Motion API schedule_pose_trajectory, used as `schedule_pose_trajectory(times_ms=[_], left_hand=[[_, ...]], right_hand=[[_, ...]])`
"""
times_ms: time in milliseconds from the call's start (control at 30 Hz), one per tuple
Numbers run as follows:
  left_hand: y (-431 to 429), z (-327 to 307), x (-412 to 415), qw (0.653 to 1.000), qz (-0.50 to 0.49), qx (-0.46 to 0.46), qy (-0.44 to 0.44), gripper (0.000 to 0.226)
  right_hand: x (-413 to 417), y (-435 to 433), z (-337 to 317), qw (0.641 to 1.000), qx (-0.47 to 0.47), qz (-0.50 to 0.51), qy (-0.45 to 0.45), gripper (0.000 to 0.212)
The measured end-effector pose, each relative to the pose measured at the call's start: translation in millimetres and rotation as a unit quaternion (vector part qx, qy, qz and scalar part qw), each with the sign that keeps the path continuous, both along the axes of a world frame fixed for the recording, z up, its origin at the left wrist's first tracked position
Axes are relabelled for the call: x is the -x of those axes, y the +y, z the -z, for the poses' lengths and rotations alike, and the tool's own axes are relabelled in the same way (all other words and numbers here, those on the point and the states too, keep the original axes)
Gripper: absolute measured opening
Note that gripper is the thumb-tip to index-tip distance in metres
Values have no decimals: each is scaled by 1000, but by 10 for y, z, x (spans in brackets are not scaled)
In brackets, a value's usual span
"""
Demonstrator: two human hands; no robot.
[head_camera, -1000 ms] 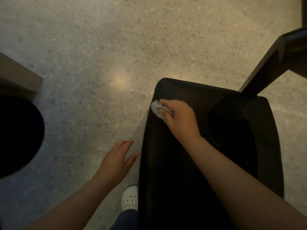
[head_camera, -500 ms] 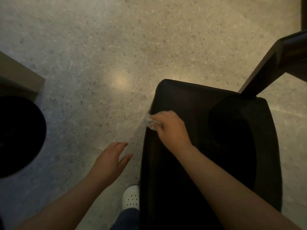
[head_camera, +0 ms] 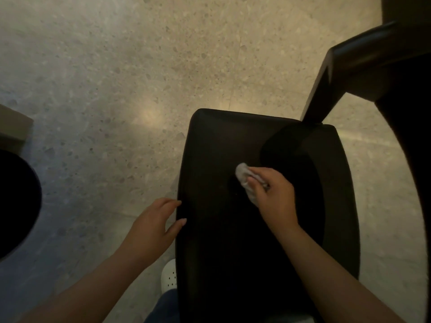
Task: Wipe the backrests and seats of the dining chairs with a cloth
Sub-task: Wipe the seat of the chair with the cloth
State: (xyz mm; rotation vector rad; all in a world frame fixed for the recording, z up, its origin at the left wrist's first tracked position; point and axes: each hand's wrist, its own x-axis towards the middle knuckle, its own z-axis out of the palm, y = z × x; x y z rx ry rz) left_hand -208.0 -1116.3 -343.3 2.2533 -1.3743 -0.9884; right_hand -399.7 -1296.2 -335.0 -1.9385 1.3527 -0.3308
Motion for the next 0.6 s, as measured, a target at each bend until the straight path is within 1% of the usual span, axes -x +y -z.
schedule_pose_trajectory(times_ms=[67,133,200,333,467,600], left_hand=[[-136,-60,135,1000,31,7,-2,50],[-284,-98,278,998,64,16,-10,53],[-439,-117,421,995,98,22,-21,57],[-737,-95,692,984,173,15,-30,66],[-931,-30,871,971,236,-23,-28,80],[-974,72,992,958,260,-59,-109,98]], right_hand=[[335,-124,-3,996,-18,83,3,29],[649,-233,-19,986,-16,164,7,33],[925,-325,-43,975,-8,219,16,33],[1322,-435,-18,963,5,265,40,21],[1521,-513,51,947,20,317,41,23],[1632,-593,127,947,42,313,54,22]])
